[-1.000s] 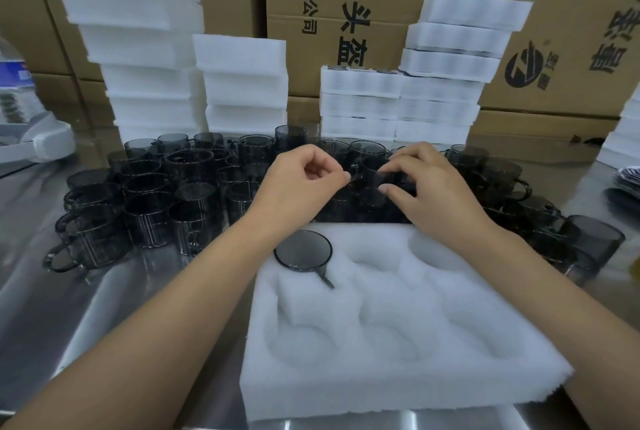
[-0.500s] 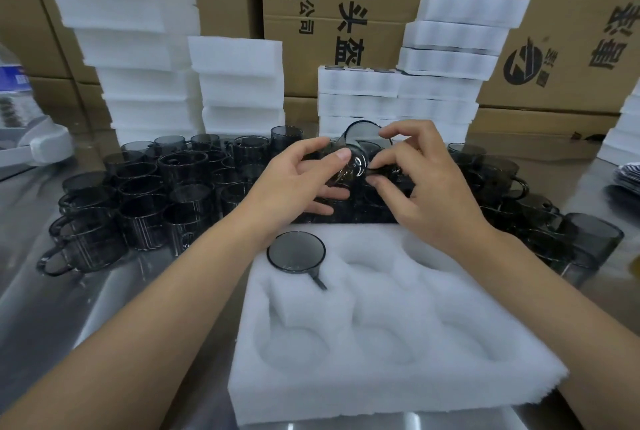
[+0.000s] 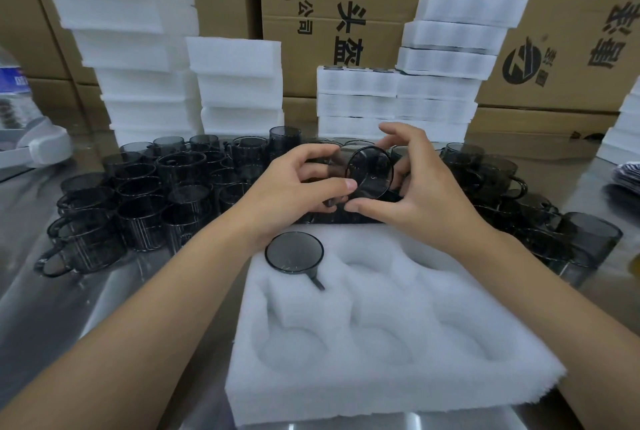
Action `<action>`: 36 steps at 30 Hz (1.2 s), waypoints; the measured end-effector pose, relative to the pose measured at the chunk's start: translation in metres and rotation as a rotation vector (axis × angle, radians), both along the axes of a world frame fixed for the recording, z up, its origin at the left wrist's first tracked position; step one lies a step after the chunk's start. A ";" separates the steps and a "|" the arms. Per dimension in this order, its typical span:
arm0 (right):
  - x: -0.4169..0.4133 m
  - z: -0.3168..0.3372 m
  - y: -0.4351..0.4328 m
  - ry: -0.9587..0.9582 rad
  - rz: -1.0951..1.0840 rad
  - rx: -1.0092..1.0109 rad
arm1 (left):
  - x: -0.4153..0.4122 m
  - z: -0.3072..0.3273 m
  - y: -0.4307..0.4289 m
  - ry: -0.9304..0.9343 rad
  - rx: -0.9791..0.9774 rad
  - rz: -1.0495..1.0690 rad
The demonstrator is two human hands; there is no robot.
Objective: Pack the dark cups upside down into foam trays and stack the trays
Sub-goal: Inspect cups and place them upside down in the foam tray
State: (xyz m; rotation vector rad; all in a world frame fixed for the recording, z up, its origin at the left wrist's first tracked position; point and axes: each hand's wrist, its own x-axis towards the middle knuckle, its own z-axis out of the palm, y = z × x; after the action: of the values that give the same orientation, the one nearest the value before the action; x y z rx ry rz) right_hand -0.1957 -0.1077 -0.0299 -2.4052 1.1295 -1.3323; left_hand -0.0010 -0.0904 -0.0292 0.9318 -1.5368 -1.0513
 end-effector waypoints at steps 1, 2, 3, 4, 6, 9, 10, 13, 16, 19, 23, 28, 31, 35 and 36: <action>0.000 0.000 -0.001 -0.008 -0.002 0.006 | 0.001 0.000 0.000 -0.005 -0.013 -0.003; 0.000 0.000 -0.001 -0.015 0.000 0.005 | 0.001 0.000 0.000 -0.009 -0.022 -0.006; 0.000 0.000 -0.001 -0.017 0.007 -0.003 | 0.001 0.000 0.000 -0.009 -0.026 -0.006; 0.001 0.000 -0.001 -0.014 0.016 -0.019 | 0.000 0.000 0.000 -0.003 -0.027 -0.004; 0.001 0.000 0.000 0.007 0.036 -0.059 | -0.001 0.000 0.001 0.027 -0.023 0.010; 0.000 0.000 0.001 0.057 0.056 -0.119 | -0.001 0.000 0.001 0.031 -0.021 0.034; 0.000 0.000 0.001 0.074 0.059 -0.133 | -0.002 0.001 0.001 0.013 -0.025 0.043; 0.000 0.001 0.002 0.107 0.063 -0.161 | -0.001 0.000 0.001 -0.016 -0.029 0.068; -0.001 0.001 0.002 0.106 0.070 -0.150 | 0.000 0.000 0.000 -0.012 -0.011 0.059; -0.001 0.000 0.002 0.069 0.080 -0.123 | -0.002 0.001 0.001 0.025 0.024 0.057; 0.000 0.000 0.000 0.010 0.069 -0.092 | -0.004 0.003 0.003 0.054 0.067 0.064; 0.002 0.001 0.003 -0.037 0.070 -0.077 | -0.005 0.005 0.004 0.063 0.104 0.048; 0.003 0.003 0.004 -0.058 0.074 -0.031 | -0.005 0.006 0.006 0.050 0.093 0.052; -0.001 0.009 0.006 -0.076 0.119 0.059 | -0.004 0.005 0.007 0.003 0.067 0.064; -0.002 0.010 0.007 -0.076 0.133 0.097 | -0.004 0.005 0.007 0.001 0.059 0.064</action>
State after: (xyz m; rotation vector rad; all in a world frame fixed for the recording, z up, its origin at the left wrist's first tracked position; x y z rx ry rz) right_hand -0.1980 -0.1010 -0.0197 -2.2965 0.9729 -1.2851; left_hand -0.0053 -0.0833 -0.0239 1.0148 -1.4721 -1.0563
